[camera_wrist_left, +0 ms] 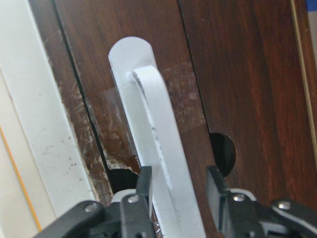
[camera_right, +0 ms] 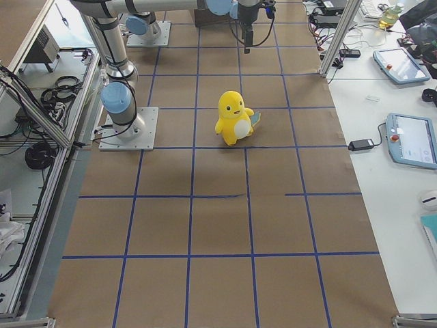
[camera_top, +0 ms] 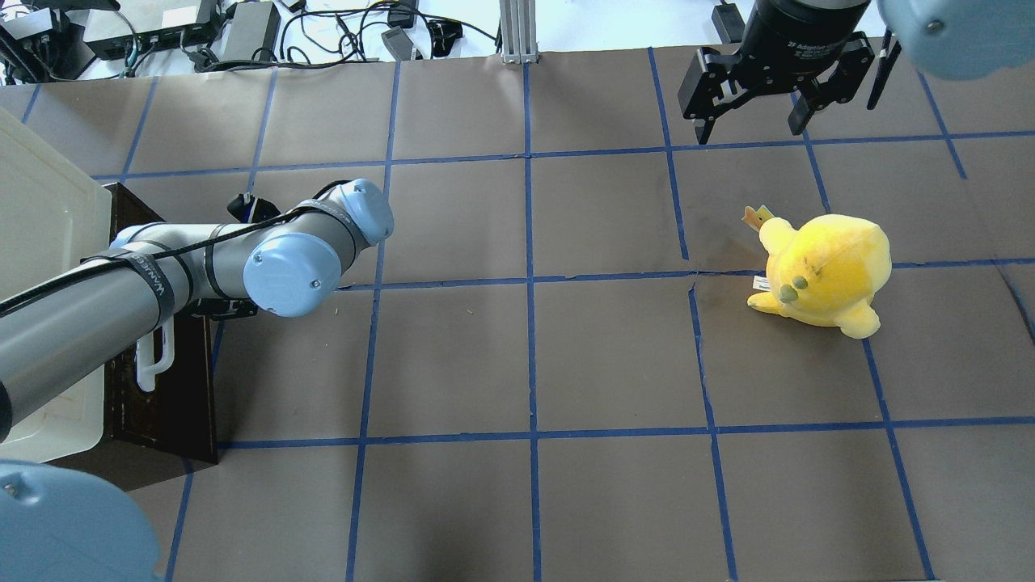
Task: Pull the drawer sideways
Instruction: 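Hold the white handle closed in the left gripper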
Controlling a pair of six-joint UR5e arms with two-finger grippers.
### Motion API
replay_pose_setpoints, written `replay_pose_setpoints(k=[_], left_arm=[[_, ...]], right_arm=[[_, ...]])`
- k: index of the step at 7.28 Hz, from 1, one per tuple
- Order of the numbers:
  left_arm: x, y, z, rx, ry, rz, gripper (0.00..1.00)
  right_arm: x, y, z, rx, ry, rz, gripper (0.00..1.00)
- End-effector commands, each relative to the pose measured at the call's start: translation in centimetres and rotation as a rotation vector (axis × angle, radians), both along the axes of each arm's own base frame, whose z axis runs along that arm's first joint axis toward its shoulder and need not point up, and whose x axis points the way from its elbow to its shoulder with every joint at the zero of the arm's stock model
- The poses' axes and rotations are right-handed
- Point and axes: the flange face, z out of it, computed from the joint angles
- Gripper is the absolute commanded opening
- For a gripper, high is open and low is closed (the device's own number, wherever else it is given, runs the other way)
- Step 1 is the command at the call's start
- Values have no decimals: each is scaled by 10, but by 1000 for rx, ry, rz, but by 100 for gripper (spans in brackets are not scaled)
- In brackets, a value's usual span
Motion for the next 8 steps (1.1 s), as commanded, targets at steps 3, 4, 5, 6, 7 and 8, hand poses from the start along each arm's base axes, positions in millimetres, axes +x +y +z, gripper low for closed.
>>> replay_pose_setpoints(k=[3, 4, 5, 6, 7, 8], left_arm=[[0, 0, -1, -2, 6, 5, 42], [0, 0, 0, -2, 5, 3, 42], [0, 0, 1, -3, 4, 3, 39], [0, 0, 0, -2, 4, 3, 38], [0, 0, 0, -2, 4, 3, 38], [0, 0, 0, -2, 4, 3, 37]], right_arm=[[0, 0, 0, 0, 0, 0, 100], [0, 0, 0, 0, 0, 0, 100], [0, 0, 0, 0, 0, 0, 100], [0, 0, 0, 0, 0, 0, 100], [0, 0, 0, 0, 0, 0, 100], [0, 0, 0, 0, 0, 0, 100]])
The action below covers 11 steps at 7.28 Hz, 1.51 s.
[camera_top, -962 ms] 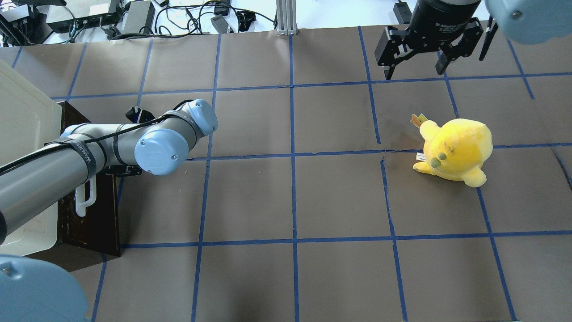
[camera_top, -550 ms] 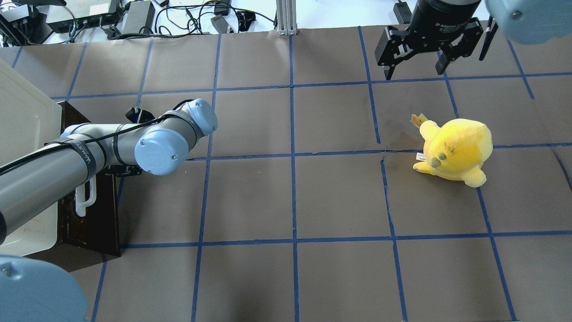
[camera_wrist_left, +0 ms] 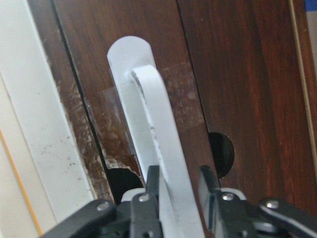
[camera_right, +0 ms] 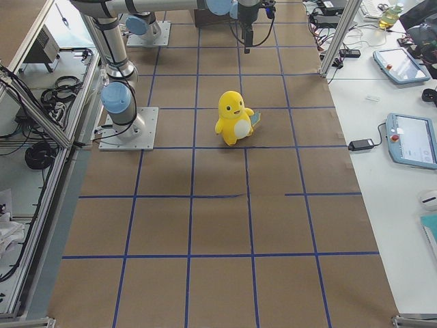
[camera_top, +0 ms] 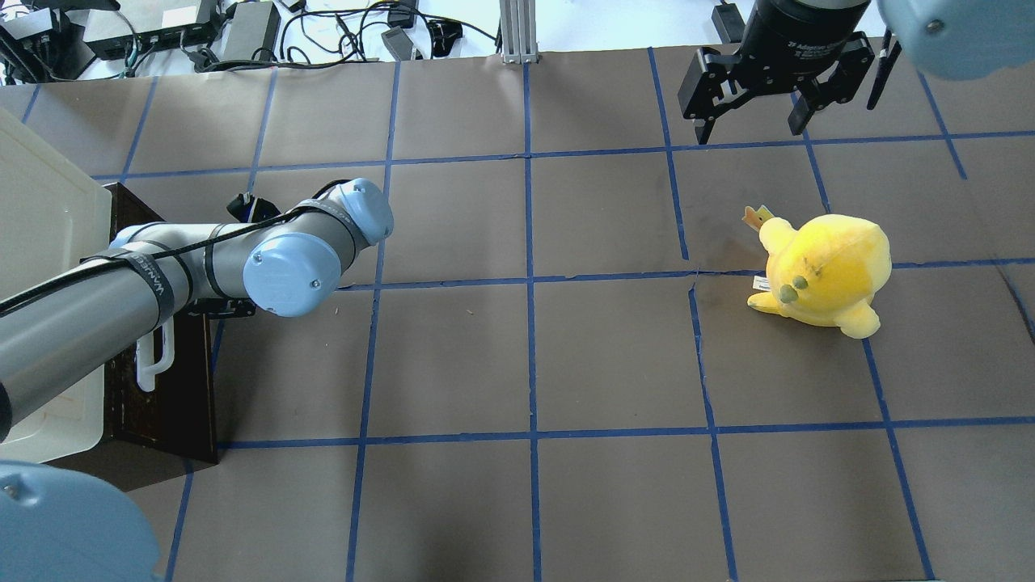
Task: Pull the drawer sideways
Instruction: 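Hold the white handle closed in the left gripper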
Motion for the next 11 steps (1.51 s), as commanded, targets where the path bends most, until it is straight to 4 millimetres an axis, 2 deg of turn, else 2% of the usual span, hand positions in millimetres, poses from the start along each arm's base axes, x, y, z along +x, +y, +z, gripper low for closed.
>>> replay_pose_setpoints(k=[1, 5, 9, 11], left_arm=[[0, 0, 0, 0, -1, -1, 36], [0, 0, 0, 2, -1, -1, 26], [0, -1, -2, 3, 3, 1, 25], [-3, -9, 6, -19, 8, -1, 26]], right_arm=[[0, 0, 0, 0, 0, 0, 100], [0, 0, 0, 0, 0, 0, 100], [0, 0, 0, 0, 0, 0, 100], [0, 0, 0, 0, 0, 0, 100]])
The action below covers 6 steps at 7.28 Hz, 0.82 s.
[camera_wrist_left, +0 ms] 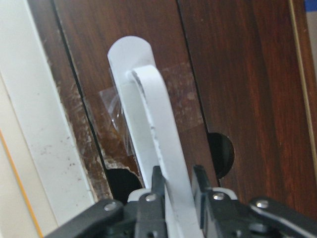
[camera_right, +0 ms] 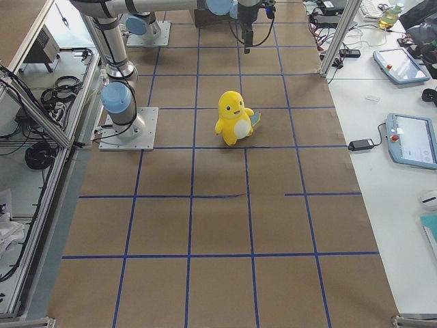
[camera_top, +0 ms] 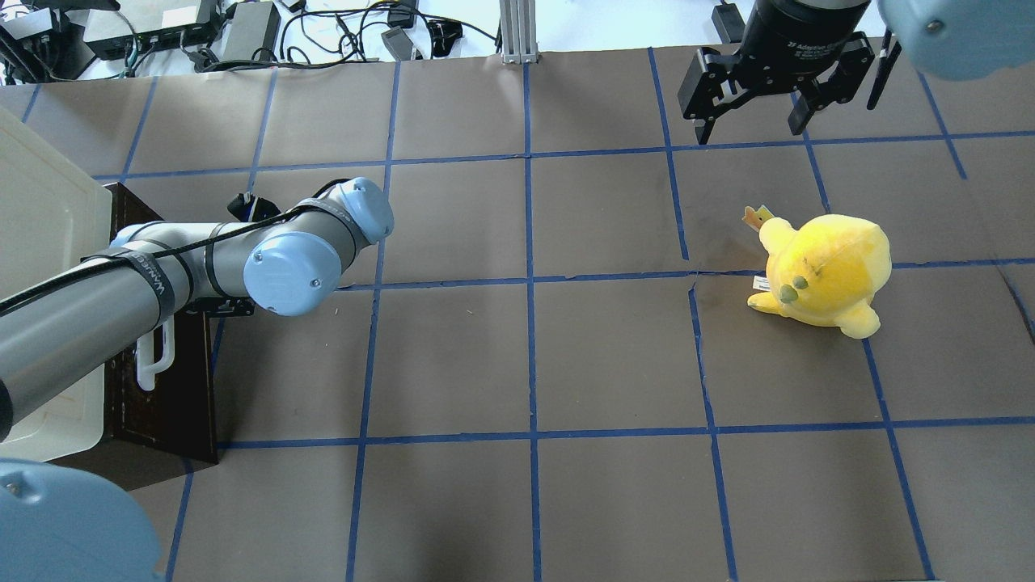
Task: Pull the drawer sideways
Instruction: 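Hold the white handle closed in the left gripper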
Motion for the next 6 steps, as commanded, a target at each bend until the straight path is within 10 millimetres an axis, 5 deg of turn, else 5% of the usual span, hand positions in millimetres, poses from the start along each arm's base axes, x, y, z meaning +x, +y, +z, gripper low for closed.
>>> replay_pose_setpoints(k=[1, 6], left_arm=[[-5, -9, 8, -23, 7, -6, 26], [-16, -6, 5, -17, 25, -11, 26]], right_arm=[[0, 0, 0, 0, 0, 0, 100], [0, 0, 0, 0, 0, 0, 100]])
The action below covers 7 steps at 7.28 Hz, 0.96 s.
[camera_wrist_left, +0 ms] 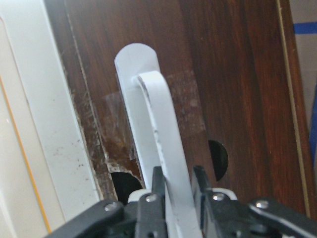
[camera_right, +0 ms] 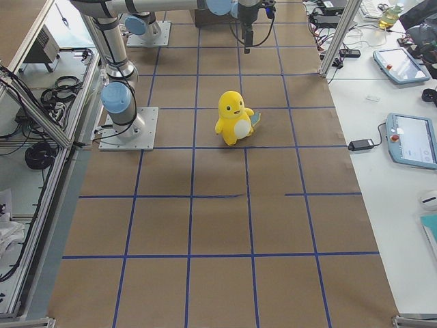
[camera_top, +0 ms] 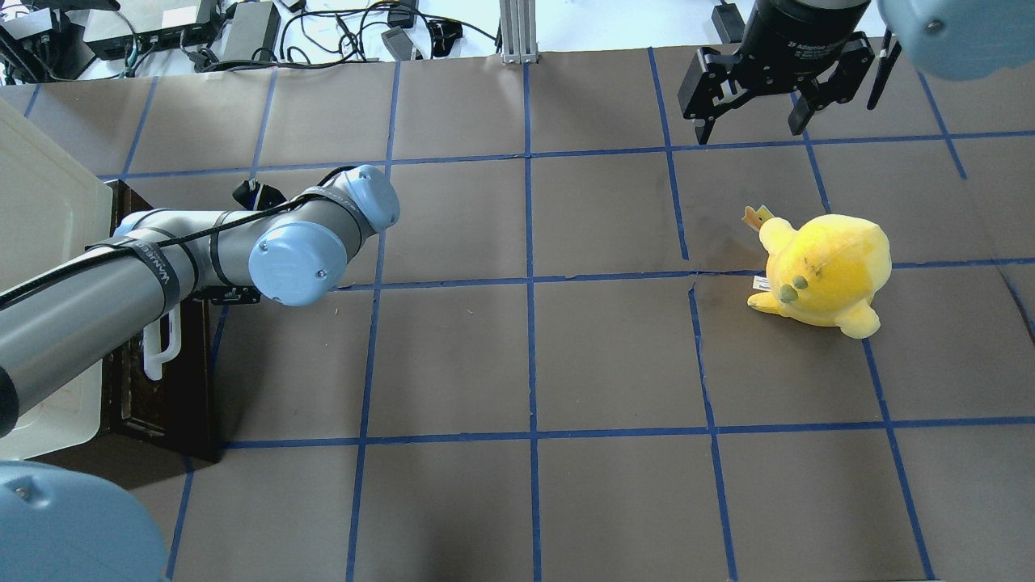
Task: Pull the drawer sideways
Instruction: 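Pull the wooden drawer outward by its handle with the left gripper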
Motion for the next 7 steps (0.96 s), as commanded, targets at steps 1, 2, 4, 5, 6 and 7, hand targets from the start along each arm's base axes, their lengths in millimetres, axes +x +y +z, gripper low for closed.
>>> replay_pose_setpoints(k=[1, 2, 4, 5, 6, 7], left_arm=[[-9, 2, -2, 1, 14, -7, 26], [-16, 3, -1, -1, 16, -18, 26], [-29, 3, 1, -9, 35, -31, 26], [-38, 2, 5, -18, 37, -47, 26], [-41, 4, 3, -16, 65, -31, 26], [-48, 5, 3, -18, 73, -38, 26]], right_arm=[[0, 0, 0, 0, 0, 0, 100], [0, 0, 0, 0, 0, 0, 100], [0, 0, 0, 0, 0, 0, 100], [0, 0, 0, 0, 0, 0, 100], [0, 0, 0, 0, 0, 0, 100], [0, 0, 0, 0, 0, 0, 100]])
